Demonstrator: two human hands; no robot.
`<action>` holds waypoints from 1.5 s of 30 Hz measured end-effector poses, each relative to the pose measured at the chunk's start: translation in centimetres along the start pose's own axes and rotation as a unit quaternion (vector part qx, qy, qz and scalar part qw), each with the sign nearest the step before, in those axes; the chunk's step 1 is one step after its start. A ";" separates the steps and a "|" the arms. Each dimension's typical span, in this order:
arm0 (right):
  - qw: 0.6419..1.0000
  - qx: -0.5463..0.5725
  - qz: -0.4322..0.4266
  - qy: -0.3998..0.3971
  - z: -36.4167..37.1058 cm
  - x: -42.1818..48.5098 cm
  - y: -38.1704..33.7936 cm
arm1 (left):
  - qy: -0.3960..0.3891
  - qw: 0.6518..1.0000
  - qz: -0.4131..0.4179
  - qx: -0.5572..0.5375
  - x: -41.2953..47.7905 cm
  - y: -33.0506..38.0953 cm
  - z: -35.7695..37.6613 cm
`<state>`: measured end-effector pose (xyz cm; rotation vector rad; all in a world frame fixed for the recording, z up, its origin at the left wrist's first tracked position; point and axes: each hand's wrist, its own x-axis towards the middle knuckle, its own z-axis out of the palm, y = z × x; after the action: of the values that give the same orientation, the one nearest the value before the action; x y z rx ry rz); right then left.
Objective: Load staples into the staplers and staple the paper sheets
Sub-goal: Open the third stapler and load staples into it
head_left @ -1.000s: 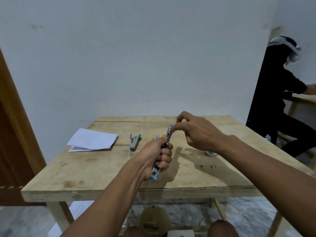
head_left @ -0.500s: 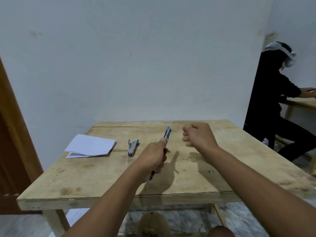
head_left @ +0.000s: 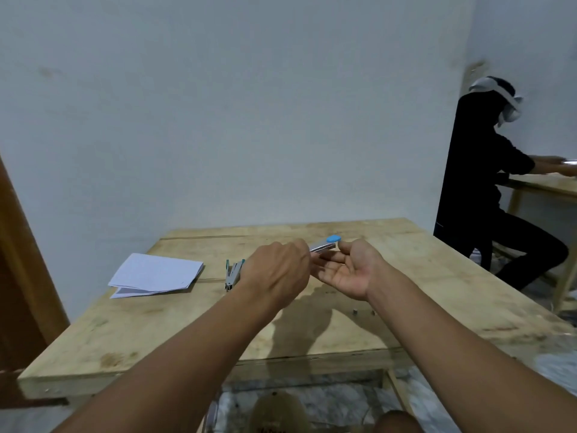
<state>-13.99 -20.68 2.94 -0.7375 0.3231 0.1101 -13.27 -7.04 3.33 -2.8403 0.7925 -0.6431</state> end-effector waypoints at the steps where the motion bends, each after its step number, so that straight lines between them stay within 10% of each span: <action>1: 1.000 -0.003 -0.005 -0.002 -0.1 0.0 -0.2 | 0.002 1.000 -0.006 -0.006 0.1 0.0 0.1; 9: 0.998 -0.061 -0.024 0.010 -0.9 0.6 -1.5 | 0.004 0.995 -0.052 -0.089 1.1 0.2 1.0; 13: 0.951 -0.282 -0.090 0.092 -1.5 0.4 -2.0 | -0.075 0.970 -0.088 -0.214 1.8 -0.1 1.3; 15: 0.853 -0.468 -0.204 0.111 -2.1 0.1 -2.3 | -0.145 0.915 -0.119 -0.357 1.8 -0.5 1.7; 20: 0.437 -0.828 -0.351 -0.012 -3.0 -1.0 -2.5 | -0.291 0.708 -0.187 -0.616 1.0 -1.5 2.5; 25: 0.280 -0.852 -0.441 -0.015 -4.0 -0.7 -2.6 | -0.348 0.637 -0.190 -0.661 0.4 -2.5 2.6; 33: 0.203 -0.871 -0.446 -0.033 -3.1 -0.5 -2.2 | -0.415 0.670 -0.129 -0.603 0.2 -2.4 2.6; 38: 0.148 -0.918 -0.365 -0.043 -3.1 -0.2 -1.7 | -0.302 0.915 -0.046 -0.263 1.0 -1.5 3.0; 45: 0.338 -0.903 -0.260 -0.055 -3.8 1.2 -1.3 | -0.121 0.985 0.049 -0.116 0.4 -1.1 4.9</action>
<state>-13.51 -24.27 0.76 -3.0877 -0.4326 -0.1839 -10.33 -6.33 -0.66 -2.9802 1.0146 -0.1976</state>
